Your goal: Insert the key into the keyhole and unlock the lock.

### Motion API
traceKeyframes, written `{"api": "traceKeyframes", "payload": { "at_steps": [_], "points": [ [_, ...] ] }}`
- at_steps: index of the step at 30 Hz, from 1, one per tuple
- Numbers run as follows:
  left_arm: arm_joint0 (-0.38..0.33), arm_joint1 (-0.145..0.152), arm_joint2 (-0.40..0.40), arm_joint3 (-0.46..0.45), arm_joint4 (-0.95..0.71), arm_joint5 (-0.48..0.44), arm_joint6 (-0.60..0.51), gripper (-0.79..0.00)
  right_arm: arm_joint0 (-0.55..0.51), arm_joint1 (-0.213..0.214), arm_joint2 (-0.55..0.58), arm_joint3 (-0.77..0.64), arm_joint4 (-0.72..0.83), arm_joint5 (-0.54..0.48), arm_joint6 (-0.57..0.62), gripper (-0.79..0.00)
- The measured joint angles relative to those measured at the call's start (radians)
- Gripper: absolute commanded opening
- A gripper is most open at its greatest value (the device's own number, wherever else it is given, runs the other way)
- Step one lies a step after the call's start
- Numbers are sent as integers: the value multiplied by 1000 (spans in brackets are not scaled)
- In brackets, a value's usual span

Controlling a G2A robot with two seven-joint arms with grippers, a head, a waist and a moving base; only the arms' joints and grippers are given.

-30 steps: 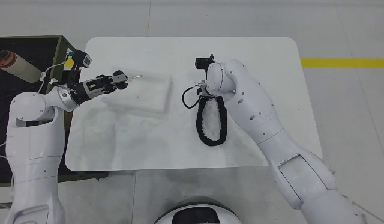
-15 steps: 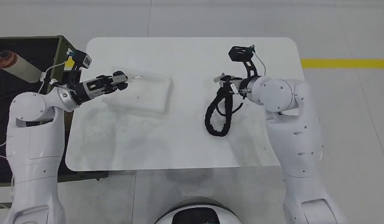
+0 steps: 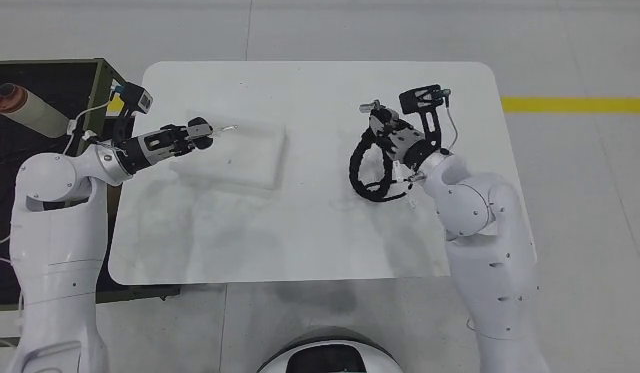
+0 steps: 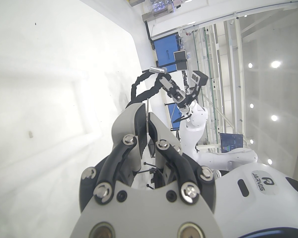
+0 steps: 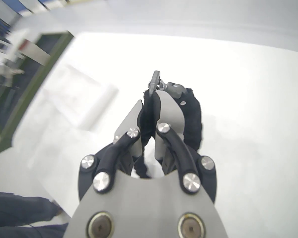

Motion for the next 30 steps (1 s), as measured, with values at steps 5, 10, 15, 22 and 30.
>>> {"api": "traceKeyframes", "payload": {
  "at_steps": [5, 10, 15, 22, 30],
  "points": [
    [0, 0, 0, 0, 0, 0, 0, -785, 22, 1, 46, 98, 463, -126, 29, -785],
    [0, 0, 0, 0, 0, 0, 0, -785, 64, 6, 43, 195, 757, -159, 140, -785],
    [0, 0, 0, 0, 0, 0, 0, -785, 98, 15, 33, 253, 898, -137, 249, -785],
    [0, 0, 0, 0, 0, 0, 0, -785, 96, 16, 33, 250, 866, -136, 248, -785],
    [72, -16, 62, -45, -295, 159, -32, -785, 42, 12, -4, 279, 1299, -28, 381, -785]
  ]
}}
